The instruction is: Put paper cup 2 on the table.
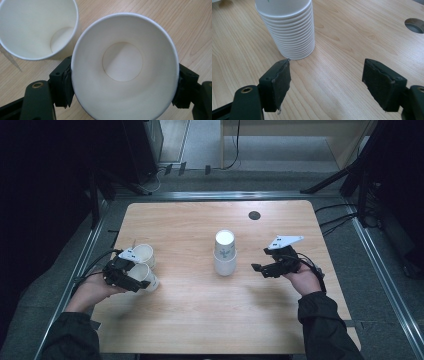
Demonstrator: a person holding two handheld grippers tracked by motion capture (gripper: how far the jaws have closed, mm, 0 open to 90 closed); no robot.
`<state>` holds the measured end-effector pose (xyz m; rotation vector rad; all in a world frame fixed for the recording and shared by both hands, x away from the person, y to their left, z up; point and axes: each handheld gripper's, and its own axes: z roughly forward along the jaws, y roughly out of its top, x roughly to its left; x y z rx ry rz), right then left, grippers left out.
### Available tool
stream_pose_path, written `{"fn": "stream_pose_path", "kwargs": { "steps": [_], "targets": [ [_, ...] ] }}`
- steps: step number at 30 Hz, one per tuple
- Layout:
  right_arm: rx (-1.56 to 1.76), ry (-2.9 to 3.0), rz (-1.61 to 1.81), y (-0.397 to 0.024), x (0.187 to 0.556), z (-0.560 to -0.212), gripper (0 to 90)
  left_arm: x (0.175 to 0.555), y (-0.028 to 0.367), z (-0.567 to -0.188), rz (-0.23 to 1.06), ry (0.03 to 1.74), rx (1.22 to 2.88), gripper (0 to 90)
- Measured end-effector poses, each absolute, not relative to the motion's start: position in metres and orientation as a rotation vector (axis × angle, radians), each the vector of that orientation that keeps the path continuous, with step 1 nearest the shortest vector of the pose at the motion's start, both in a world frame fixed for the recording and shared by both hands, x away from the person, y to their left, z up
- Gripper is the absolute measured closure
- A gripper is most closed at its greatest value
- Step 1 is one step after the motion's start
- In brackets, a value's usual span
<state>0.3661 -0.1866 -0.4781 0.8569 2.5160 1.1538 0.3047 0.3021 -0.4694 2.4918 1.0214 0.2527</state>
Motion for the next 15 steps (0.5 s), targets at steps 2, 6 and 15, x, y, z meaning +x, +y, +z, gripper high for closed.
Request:
{"fn": "stream_pose_path", "kwargs": {
  "steps": [2, 6, 15],
  "targets": [
    [0.856, 2.517, 1.155, -0.1868, 0.3662, -0.4781, 23.4, 0.3046, 0.3023, -0.4712, 0.266, 1.028, 2.511, 22.7],
    [0.855, 2.517, 1.152, -0.1868, 0.3661, -0.4781, 23.4, 0.3049, 0.3012, -0.4739, 0.287, 1.028, 2.546, 22.3],
    [0.855, 2.516, 1.152, -0.1869, 0.366, -0.4782, 23.4, 0.3053, 0.2987, -0.4769, 0.307, 1.024, 2.584, 21.8]
  ]
}}
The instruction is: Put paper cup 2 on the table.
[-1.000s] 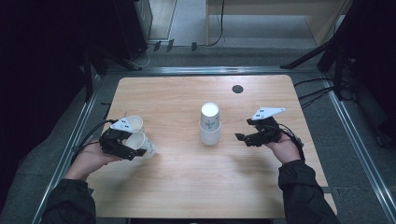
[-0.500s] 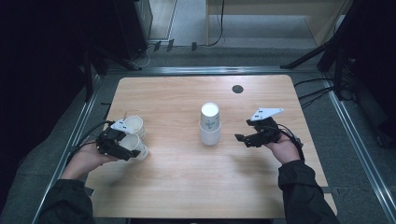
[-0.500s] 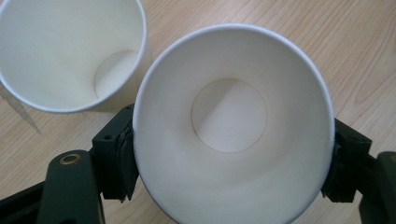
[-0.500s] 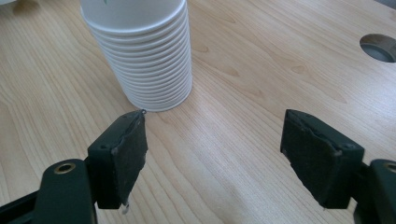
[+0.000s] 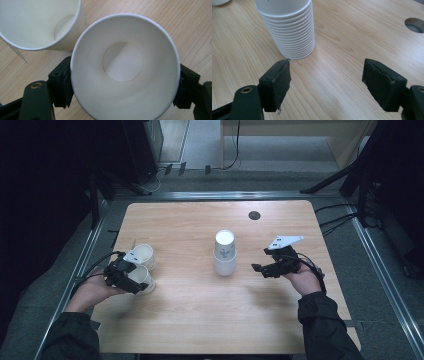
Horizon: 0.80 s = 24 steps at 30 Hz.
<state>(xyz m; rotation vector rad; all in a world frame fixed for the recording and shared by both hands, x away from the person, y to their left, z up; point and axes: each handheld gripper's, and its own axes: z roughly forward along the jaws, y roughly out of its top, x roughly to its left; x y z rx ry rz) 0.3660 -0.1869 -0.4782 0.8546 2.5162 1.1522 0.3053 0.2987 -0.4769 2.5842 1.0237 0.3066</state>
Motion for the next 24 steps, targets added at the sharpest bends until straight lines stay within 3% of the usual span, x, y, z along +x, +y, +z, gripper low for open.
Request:
{"fn": "stream_pose_path", "kwargs": {
  "steps": [24],
  "targets": [
    [0.841, 2.519, 1.14, -0.187, 0.3656, -0.4784, 23.4, 0.3047, 0.2923, -0.4761, 0.276, 0.982, 2.584, 16.1]
  ]
}}
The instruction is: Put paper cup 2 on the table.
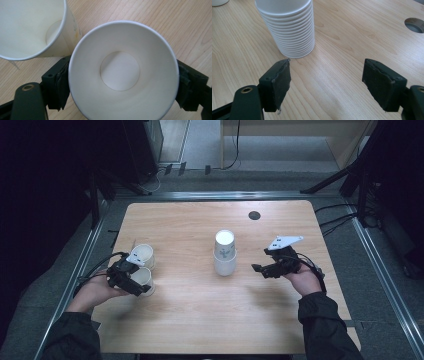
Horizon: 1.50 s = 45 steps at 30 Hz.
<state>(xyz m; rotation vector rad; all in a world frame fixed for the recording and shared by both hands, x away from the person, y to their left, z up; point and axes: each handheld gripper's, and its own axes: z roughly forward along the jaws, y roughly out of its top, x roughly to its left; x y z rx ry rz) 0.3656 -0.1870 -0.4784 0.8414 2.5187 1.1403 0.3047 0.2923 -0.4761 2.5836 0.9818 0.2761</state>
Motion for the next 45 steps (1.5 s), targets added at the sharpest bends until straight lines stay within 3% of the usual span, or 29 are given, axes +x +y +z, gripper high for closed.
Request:
{"fn": "stream_pose_path", "kwargs": {
  "steps": [30, 45],
  "targets": [
    [0.812, 2.548, 1.104, -0.183, 0.364, -0.481, 23.4, 0.296, 0.296, -0.427, 0.303, 0.957, 2.376, 15.3],
    [0.809, 2.54, 1.115, -0.187, 0.358, -0.479, 23.3, 0.294, 0.272, -0.403, 0.32, 0.906, 2.28, 16.6]
  ]
}}
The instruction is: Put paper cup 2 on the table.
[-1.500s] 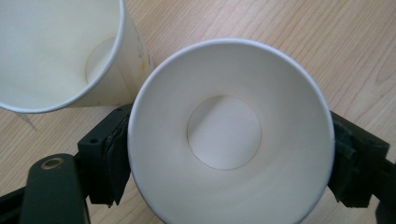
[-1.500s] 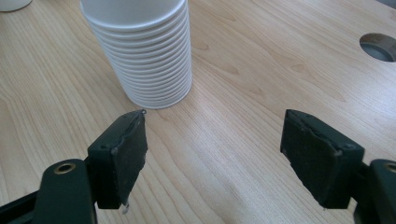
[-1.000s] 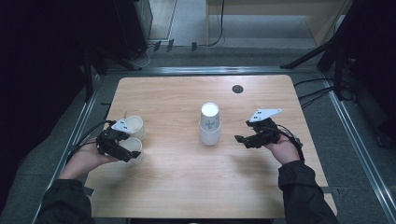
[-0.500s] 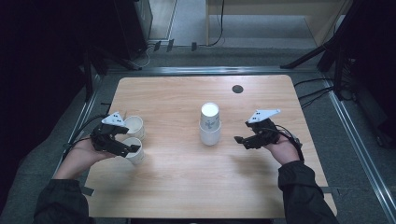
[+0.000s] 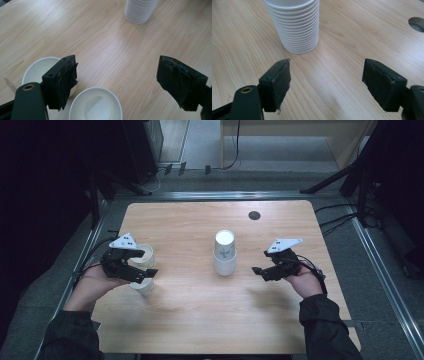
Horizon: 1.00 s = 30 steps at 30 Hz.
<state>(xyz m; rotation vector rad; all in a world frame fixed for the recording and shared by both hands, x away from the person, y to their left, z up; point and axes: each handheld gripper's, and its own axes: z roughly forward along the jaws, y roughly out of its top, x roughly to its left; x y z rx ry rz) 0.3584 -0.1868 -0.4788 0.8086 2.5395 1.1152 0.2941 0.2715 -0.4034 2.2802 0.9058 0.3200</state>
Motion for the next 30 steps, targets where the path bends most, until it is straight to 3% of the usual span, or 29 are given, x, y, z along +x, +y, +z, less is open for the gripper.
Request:
{"fn": "stream_pose_path", "kwargs": {
  "steps": [30],
  "targets": [
    [0.847, 2.522, 1.081, -0.209, 0.332, -0.482, 23.3, 0.318, 0.213, -0.418, 0.237, 0.778, 2.326, 17.0]
  ]
}}
